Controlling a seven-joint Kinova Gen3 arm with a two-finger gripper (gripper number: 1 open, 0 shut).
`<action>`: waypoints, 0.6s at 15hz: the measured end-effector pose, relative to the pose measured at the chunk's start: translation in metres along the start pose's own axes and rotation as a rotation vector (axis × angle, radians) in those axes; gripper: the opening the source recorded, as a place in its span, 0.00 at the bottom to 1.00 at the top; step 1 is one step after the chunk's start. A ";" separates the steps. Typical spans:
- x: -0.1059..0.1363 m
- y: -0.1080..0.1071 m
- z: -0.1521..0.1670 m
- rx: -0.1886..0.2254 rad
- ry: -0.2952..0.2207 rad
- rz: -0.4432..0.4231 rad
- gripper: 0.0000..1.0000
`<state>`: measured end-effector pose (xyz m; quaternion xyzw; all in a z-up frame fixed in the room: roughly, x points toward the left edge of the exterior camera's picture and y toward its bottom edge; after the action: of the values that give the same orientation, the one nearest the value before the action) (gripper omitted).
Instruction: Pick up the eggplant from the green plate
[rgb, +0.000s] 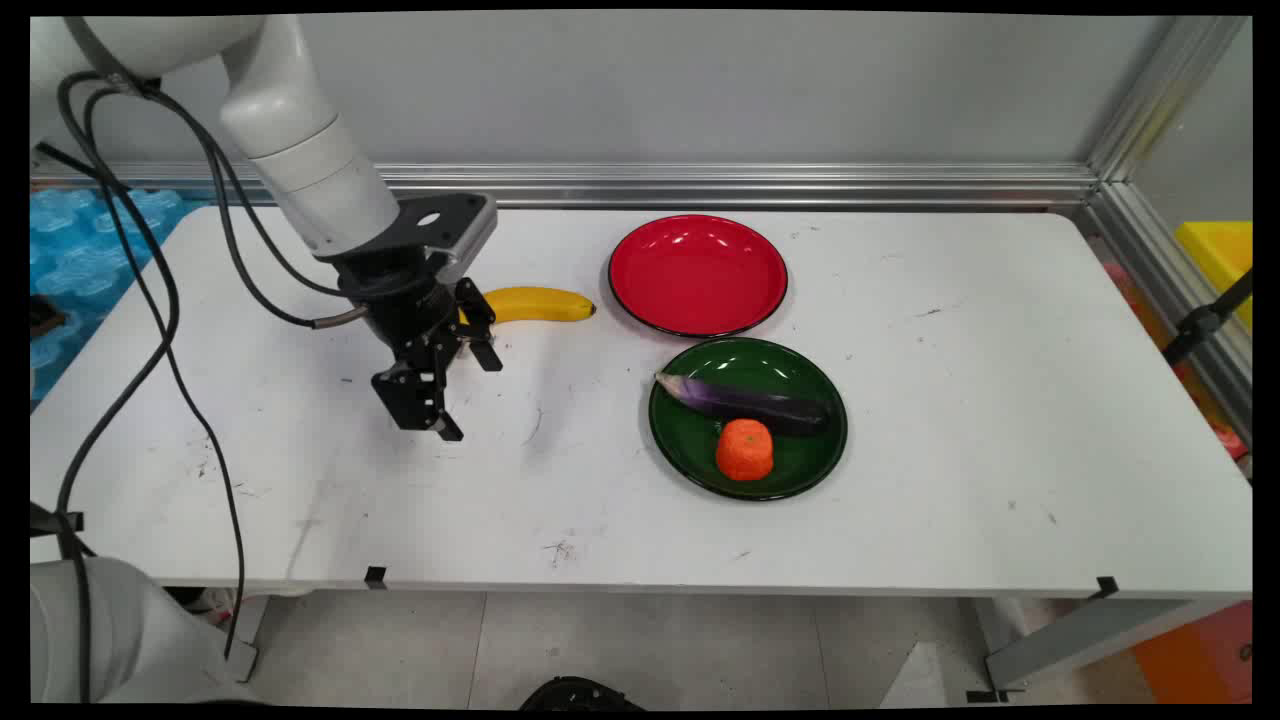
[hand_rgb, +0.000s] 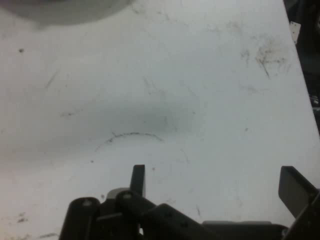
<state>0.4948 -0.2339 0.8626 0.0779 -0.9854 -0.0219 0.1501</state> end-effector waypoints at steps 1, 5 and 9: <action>0.002 -0.001 0.000 0.003 0.002 -0.001 1.00; 0.016 -0.013 0.000 0.026 0.022 -0.017 1.00; 0.048 -0.028 0.003 0.061 0.071 -0.027 1.00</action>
<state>0.4530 -0.2688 0.8721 0.0965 -0.9785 0.0092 0.1822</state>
